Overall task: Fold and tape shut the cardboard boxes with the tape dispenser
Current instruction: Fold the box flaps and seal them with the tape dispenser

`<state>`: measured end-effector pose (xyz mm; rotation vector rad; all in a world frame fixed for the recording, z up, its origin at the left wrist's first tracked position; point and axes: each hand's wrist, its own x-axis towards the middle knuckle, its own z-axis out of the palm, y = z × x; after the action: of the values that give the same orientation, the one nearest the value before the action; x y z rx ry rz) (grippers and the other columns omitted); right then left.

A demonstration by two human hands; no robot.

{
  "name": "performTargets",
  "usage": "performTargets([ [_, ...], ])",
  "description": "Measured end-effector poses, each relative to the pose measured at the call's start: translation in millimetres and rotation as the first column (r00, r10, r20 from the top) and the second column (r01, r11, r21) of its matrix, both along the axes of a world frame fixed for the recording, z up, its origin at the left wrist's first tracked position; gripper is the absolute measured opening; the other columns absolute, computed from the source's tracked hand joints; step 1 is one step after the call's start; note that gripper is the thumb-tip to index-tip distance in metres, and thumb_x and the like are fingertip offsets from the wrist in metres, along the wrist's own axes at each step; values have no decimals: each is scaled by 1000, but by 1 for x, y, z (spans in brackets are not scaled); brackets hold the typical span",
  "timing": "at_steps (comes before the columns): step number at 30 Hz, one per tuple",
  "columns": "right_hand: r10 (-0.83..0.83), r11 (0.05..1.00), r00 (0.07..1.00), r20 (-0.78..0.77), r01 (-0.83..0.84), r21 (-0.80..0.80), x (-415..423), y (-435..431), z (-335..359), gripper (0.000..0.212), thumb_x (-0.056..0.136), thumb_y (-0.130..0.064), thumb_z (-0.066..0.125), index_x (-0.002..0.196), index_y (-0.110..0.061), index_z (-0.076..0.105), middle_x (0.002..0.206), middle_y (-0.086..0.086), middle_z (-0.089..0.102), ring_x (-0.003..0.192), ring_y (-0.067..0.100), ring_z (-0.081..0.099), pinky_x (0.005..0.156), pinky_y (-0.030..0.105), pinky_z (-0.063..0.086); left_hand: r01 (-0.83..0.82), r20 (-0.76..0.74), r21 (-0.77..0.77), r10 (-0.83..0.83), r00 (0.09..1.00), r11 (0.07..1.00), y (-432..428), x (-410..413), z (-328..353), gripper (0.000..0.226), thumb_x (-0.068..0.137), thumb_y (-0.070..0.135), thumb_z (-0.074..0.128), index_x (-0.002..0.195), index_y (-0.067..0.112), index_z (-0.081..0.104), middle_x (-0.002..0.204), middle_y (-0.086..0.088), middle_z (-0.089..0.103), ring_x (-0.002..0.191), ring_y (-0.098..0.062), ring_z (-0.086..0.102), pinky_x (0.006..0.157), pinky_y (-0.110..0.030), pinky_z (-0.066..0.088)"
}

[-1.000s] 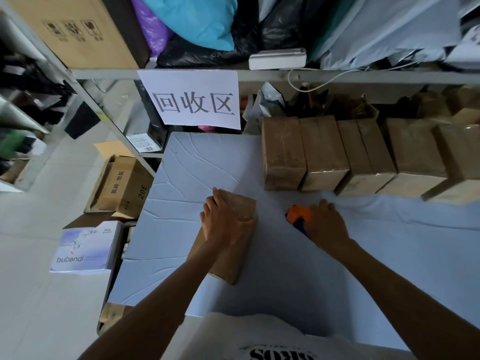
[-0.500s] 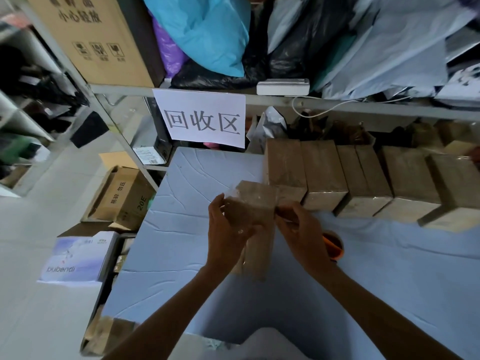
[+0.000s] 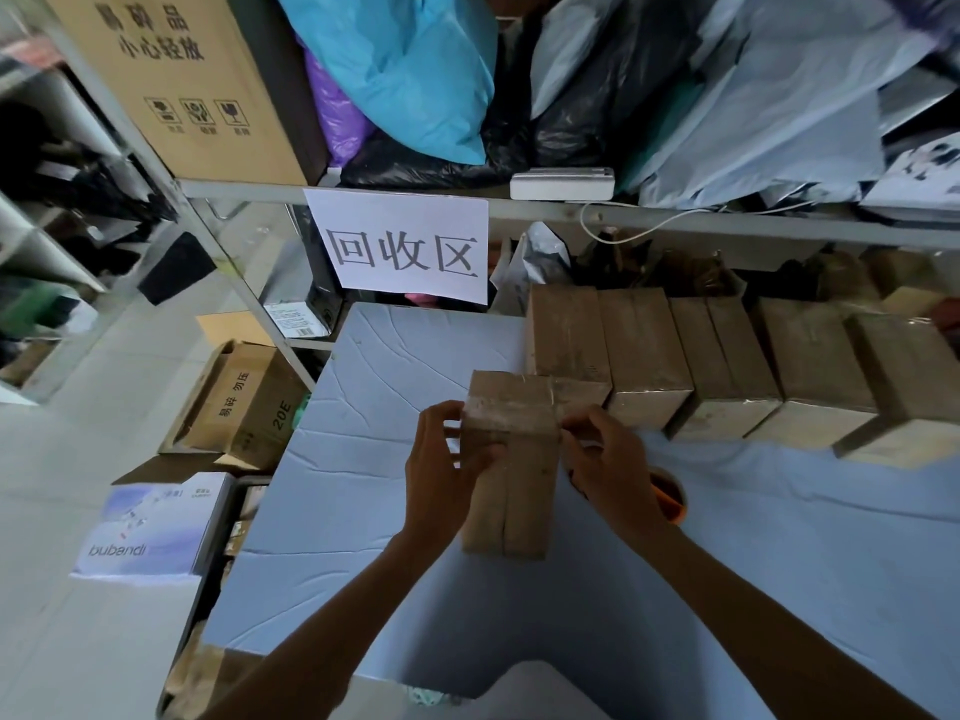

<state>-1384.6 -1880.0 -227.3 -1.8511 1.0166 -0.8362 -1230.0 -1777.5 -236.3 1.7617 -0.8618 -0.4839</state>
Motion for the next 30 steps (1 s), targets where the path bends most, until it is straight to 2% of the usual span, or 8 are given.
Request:
performTargets([
  [4, -23, 999, 1000, -14, 23, -40, 2, -4, 3, 23, 84, 0, 60, 83, -23, 62, 82, -8, 67, 81, 2, 63, 70, 14, 50, 1, 41, -14, 0, 999, 1000, -5, 1, 1, 49, 75, 26, 81, 114, 24, 51, 112, 12, 58, 96, -1, 60, 72, -23, 58],
  [9, -19, 1000, 1000, 8, 19, -12, 0, -4, 4, 20, 83, -2, 60, 86, -21, 62, 82, -9, 66, 78, 4, 63, 66, 16, 50, 2, 62, -8, -2, 998, 1000, -8, 4, 1, 47, 73, 30, 81, 110, 28, 52, 109, 17, 57, 94, 7, 58, 68, -14, 54],
  [12, -7, 1000, 1000, 15, 7, -8, 0, -2, 4, 16, 80, -6, 63, 89, -20, 62, 85, -8, 65, 79, 4, 63, 68, 25, 54, 10, 74, -10, -9, 997, 1000, -11, 6, 4, 47, 75, 30, 80, 112, 26, 52, 107, 24, 54, 91, 9, 58, 69, -10, 52],
  [15, -9, 1000, 1000, 13, 9, -23, 0, -2, 3, 17, 79, -11, 68, 91, -20, 62, 89, -9, 66, 84, 5, 63, 74, 34, 57, 22, 81, -19, -20, 996, 1000, -13, 8, 5, 47, 76, 29, 79, 114, 24, 52, 109, 18, 56, 89, 9, 59, 72, -10, 52],
  [20, 10, 995, 1000, 12, -9, -99, 1, -7, -2, 19, 78, -17, 72, 90, -26, 60, 88, -10, 64, 83, 7, 64, 70, 38, 57, 61, 117, -26, -58, 991, 998, -13, 10, 4, 46, 75, 28, 80, 113, 20, 54, 111, 11, 56, 87, 3, 59, 71, -12, 54],
  [23, 48, 985, 999, -17, -50, -168, -1, -9, -5, 18, 81, -22, 70, 92, -27, 57, 89, -9, 61, 82, 8, 63, 67, 34, 57, 109, 184, -26, -102, 978, 994, -11, 14, 2, 35, 81, 26, 74, 111, 18, 57, 112, 5, 56, 89, -2, 60, 68, -9, 53],
  [28, 169, 939, 975, -145, -204, -278, -7, -12, -5, 20, 84, -38, 58, 99, -26, 53, 96, -11, 52, 85, 1, 55, 68, 10, 47, 212, 280, -14, -200, 939, 977, -8, 27, 0, 21, 89, 20, 61, 109, 13, 61, 114, -1, 57, 92, -12, 64, 69, -7, 51],
  [30, 173, 935, 973, -151, -211, -285, -7, -13, -5, 20, 83, -37, 59, 99, -25, 54, 98, -11, 53, 87, 1, 55, 69, 10, 47, 226, 296, -7, -214, 931, 974, -8, 32, 1, 18, 90, 17, 60, 108, 14, 62, 114, 2, 57, 90, -11, 65, 69, -7, 51],
])
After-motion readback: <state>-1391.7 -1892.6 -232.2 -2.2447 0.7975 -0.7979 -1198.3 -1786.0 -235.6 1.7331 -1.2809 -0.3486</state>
